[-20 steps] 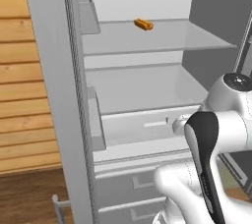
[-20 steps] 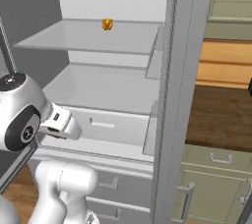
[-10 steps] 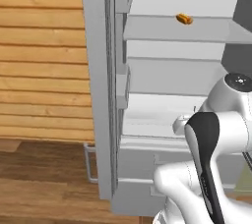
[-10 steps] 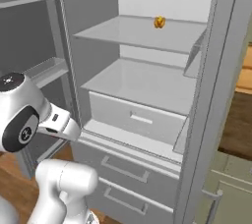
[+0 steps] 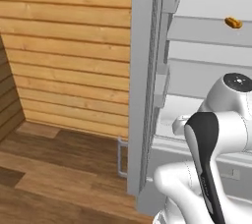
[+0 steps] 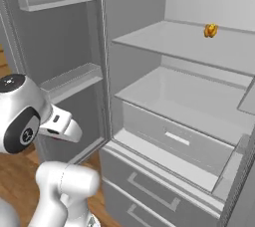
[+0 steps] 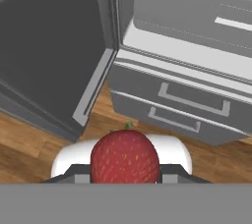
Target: Take the strawberry from the fridge and place it on top of the pancake, located on the dining counter.
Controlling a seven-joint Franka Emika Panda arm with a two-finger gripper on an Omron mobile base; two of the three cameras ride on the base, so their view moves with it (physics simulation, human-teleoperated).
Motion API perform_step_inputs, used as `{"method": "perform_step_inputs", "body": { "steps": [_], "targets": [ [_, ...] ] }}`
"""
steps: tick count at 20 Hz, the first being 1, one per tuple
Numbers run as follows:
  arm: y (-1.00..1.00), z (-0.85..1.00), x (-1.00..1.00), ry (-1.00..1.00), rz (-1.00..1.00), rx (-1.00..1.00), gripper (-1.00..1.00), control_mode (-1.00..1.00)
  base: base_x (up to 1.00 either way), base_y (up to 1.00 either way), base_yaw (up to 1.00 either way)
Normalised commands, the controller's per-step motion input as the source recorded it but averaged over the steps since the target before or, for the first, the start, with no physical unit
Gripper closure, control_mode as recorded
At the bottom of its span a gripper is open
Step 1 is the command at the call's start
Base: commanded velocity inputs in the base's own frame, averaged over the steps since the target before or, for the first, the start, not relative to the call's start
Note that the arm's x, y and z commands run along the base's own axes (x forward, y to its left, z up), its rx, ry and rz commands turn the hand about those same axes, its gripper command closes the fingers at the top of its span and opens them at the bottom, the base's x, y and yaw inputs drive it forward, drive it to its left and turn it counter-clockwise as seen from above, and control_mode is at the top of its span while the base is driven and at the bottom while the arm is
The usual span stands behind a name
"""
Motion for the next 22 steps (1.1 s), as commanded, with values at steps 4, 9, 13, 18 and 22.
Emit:
{"method": "perform_step_inputs", "body": {
  "steps": [4,9,13,18,22],
  "targets": [
    [0.0,0.0,0.0,0.0,0.0,0.0,1.0,1.0,-0.83,-0.22,0.91],
    [0.0,0.0,0.0,0.0,0.0,0.0,1.0,1.0,-0.58,-0.32,0.8],
    [0.0,0.0,0.0,0.0,0.0,0.0,1.0,1.0,0.1,-0.62,0.59],
    [0.0,0.0,0.0,0.0,0.0,0.0,1.0,1.0,-0.05,-0.27,0.36],
    [0.0,0.0,0.0,0.0,0.0,0.0,1.0,1.0,-0.41,0.13,0.19]
  ]
}}
